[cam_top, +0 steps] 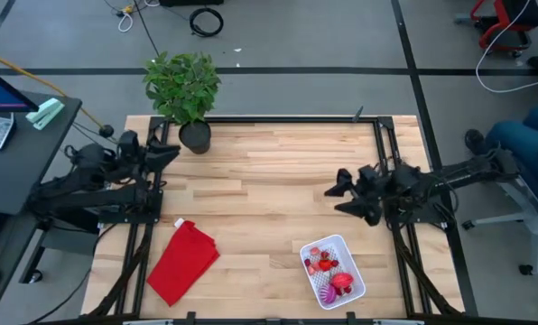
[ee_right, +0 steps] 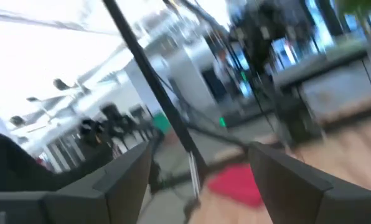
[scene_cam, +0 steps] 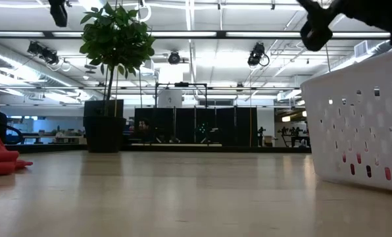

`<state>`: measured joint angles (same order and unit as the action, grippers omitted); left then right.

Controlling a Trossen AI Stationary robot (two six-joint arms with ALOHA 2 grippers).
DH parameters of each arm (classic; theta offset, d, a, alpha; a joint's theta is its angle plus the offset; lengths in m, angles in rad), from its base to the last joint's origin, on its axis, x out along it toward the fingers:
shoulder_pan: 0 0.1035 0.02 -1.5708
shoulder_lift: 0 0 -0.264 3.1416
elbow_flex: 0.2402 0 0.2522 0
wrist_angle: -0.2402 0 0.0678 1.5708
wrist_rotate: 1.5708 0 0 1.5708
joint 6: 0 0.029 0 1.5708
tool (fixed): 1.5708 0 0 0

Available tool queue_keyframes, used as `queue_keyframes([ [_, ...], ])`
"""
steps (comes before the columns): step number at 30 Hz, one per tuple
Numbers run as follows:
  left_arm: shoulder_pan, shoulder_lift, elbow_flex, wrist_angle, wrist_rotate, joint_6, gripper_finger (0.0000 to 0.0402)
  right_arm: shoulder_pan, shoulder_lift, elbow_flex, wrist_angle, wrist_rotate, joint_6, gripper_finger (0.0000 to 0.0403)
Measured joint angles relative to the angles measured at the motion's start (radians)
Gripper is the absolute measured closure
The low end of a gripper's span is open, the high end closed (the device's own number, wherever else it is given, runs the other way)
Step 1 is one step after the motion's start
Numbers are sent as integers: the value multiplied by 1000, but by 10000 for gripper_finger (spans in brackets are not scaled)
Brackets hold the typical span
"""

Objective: Pick and placing Produce into tupperware
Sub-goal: Return to Home Position

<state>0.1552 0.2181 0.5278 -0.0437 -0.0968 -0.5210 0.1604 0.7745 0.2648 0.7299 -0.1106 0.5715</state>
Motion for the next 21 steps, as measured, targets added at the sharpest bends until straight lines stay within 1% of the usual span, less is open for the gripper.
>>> queue_keyframes([
  [4, 0, -31, 8, -14, -4, -1, 294, -45, -92, -146, 218, -27, -22, 124],
  [7, 0, -75, 26, -12, -18, 48, 294, -31, -180, -247, 321, -30, 7, 124],
  [10, 0, -124, 29, -68, -62, 69, 294, -1, -252, -237, 201, -33, 3, 124],
  [14, 0, -183, 28, -176, -152, 61, 294, 21, -296, -210, 60, -27, -30, 124],
  [17, 0, -209, 28, -217, -177, 61, 294, 22, -304, -209, 13, 21, -53, 124],
  [18, 0, -209, 28, -208, -178, 62, 294, 21, -304, -209, 9, 32, -68, 124],
  [21, 0, -208, 28, -217, -178, 62, 294, 21, -304, -209, 8, 42, -99, 124],
])
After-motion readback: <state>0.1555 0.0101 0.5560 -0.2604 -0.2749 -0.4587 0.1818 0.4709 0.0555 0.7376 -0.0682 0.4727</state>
